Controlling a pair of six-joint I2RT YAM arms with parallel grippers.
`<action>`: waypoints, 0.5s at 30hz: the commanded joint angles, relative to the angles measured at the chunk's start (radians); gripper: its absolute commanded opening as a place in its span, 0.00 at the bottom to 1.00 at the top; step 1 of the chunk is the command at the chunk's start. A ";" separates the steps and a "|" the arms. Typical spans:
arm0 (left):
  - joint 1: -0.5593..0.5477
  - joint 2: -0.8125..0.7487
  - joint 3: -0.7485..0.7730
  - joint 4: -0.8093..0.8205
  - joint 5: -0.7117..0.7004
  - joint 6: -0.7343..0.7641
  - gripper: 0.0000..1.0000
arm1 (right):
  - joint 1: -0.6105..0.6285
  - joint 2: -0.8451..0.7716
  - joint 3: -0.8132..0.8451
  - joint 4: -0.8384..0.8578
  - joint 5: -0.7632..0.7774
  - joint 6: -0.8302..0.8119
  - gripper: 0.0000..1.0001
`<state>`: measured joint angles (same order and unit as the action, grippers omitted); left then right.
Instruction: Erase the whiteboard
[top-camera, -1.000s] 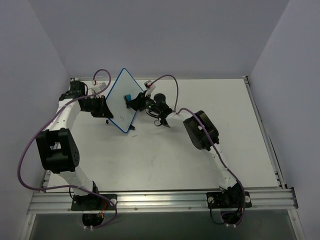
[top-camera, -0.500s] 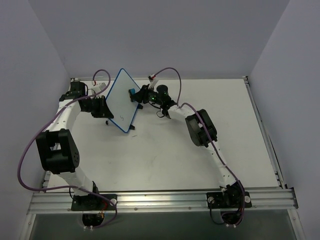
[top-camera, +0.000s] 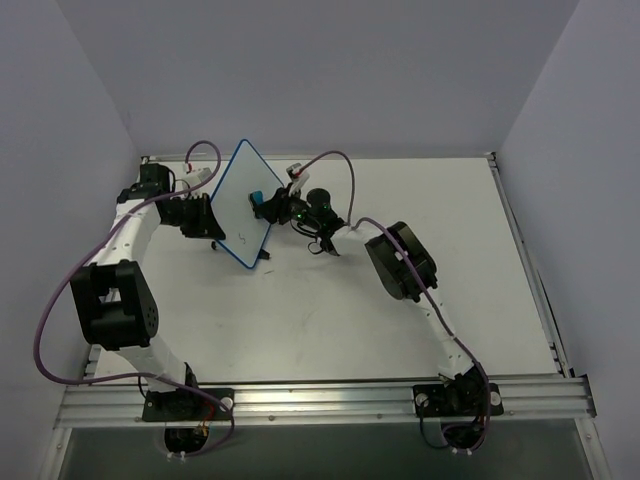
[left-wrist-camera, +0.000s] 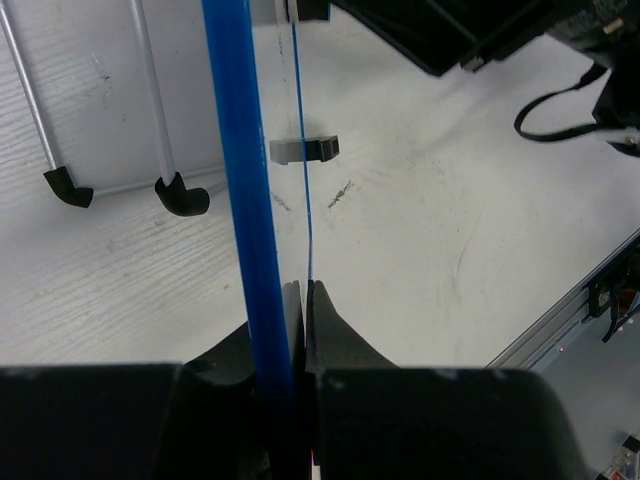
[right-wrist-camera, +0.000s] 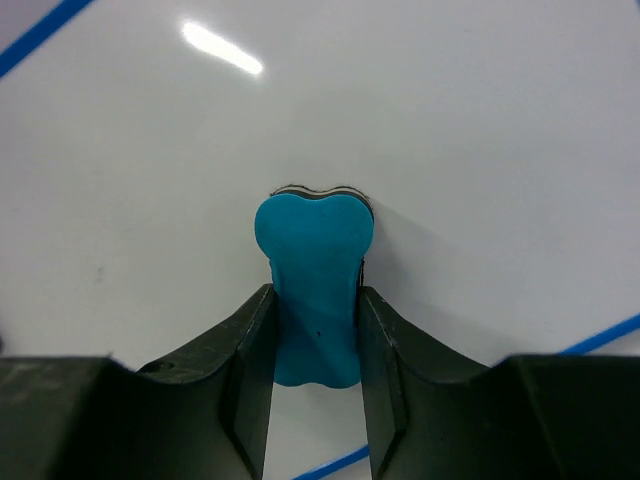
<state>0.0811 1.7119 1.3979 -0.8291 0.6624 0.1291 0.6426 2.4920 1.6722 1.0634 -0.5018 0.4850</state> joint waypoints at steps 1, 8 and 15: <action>-0.058 -0.008 -0.028 -0.067 0.078 0.118 0.02 | 0.184 -0.097 -0.054 0.010 -0.012 -0.056 0.00; -0.058 -0.011 -0.027 -0.064 0.080 0.116 0.02 | 0.255 -0.165 -0.092 0.001 0.019 -0.074 0.00; -0.057 -0.017 -0.030 -0.059 0.080 0.113 0.02 | 0.293 -0.143 -0.098 -0.016 0.072 -0.069 0.00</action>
<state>0.0864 1.7107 1.3945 -0.8364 0.6514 0.1383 0.8413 2.3318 1.5845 1.0904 -0.3832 0.4057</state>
